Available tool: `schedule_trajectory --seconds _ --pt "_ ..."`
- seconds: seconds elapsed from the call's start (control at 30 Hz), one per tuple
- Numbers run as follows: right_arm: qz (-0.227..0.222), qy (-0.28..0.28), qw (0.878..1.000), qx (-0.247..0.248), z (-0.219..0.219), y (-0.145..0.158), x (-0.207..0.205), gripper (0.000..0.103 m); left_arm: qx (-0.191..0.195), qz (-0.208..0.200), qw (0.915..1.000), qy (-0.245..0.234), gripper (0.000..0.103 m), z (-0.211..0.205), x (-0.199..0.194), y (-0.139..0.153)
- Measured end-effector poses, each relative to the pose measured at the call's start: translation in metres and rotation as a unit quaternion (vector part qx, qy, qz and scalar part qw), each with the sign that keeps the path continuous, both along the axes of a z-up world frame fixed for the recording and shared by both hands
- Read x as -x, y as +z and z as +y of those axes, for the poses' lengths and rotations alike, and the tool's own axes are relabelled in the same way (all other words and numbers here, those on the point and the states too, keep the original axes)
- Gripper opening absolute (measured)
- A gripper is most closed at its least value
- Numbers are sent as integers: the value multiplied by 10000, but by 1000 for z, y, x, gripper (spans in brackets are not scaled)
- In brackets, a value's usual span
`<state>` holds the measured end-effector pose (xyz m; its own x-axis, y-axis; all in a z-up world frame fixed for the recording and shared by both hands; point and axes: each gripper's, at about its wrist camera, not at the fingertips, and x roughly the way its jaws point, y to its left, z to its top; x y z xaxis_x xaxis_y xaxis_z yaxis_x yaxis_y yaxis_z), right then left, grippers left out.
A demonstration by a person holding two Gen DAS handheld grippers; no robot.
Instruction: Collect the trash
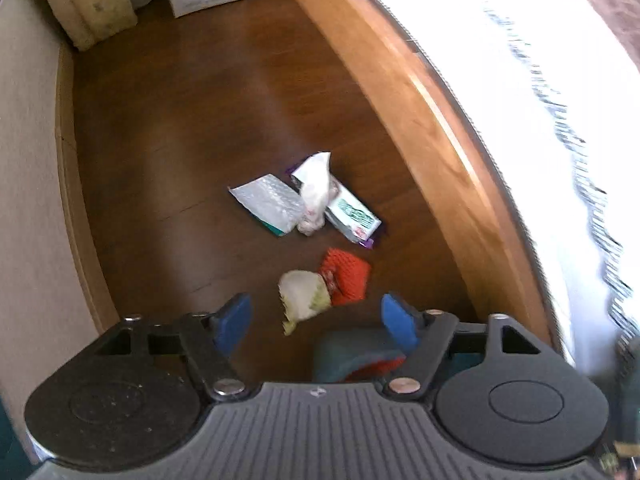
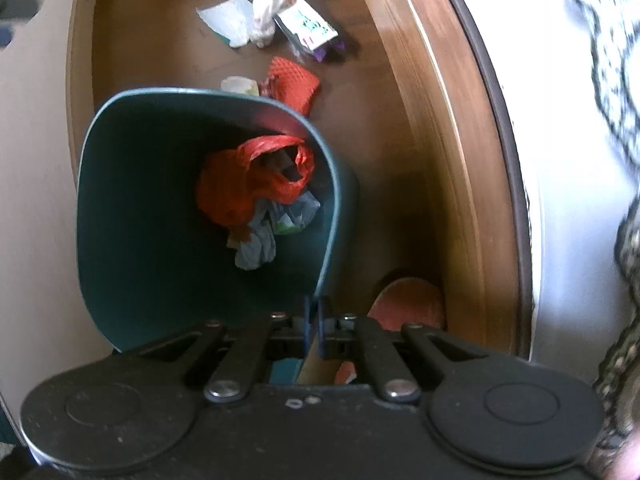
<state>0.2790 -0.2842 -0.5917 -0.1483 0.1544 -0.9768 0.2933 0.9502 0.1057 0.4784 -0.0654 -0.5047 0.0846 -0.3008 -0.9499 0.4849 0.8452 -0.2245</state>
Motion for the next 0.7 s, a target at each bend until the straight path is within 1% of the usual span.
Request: schedule_trajectory --seconds 0.07,0.13,0.17,0.3,0.37,0.47,0.57,0.67,0.7 --pt "21 -10 10000 -31 -1 -3 6 4 -60 151 9998 106 75 -11 -10 -28" --pt "50 -26 10000 -42 -3 -7 9 4 -73 389 9990 206 75 -22 -19 -59" --pt "63 -33 10000 -35 -3 -9 11 4 -143 488 9984 258 75 -30 -24 -76" --pt "11 -68 10000 -65 -7 -16 15 5 -322 929 9939 499 75 -49 -35 -143" --pt "-46 -86 9999 -77 -11 -17 18 5 -352 1067 9920 572 75 -58 -40 -174" --pt "-90 -52 9999 -86 -14 -21 23 5 -433 1158 9911 503 75 -72 -42 -218" --pt "-124 -40 9997 -195 -20 -25 26 6 -482 1365 9872 674 75 -79 -44 -255" --pt "-209 31 9993 -315 -23 -25 29 6 -564 1404 9851 822 75 -85 -44 -280" --pt "-237 67 9990 -363 -23 -25 29 9 -619 1382 9848 855 75 -86 -43 -286"
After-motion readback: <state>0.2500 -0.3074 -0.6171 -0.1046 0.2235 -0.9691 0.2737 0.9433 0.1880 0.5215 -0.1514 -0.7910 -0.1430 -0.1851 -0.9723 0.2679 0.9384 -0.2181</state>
